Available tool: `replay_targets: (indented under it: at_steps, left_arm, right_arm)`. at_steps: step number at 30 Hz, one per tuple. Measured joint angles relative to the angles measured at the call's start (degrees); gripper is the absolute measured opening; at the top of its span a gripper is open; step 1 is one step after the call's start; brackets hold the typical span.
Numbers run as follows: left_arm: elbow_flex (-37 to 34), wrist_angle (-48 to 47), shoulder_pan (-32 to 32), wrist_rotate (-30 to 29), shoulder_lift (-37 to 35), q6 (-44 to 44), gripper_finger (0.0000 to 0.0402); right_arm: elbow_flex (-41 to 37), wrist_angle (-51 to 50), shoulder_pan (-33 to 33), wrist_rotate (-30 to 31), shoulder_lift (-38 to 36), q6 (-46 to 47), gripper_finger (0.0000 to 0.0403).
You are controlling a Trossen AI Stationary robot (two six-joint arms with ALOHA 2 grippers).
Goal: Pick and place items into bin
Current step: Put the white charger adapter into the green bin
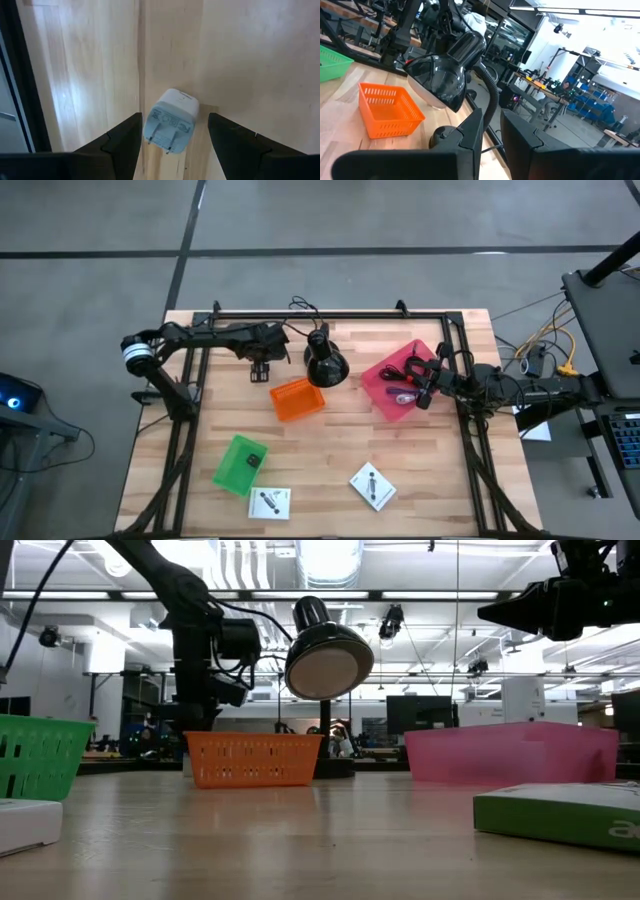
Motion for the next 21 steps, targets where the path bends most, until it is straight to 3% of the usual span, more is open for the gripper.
replay_targets:
  at_steps: [21]
  left_arm:
    - [-0.35,1.87,0.12,-0.53,4.11,2.73,0.0212]
  right_arm:
    - [0.0,0.02,0.01,-0.01,-0.01,-0.02,0.0057]
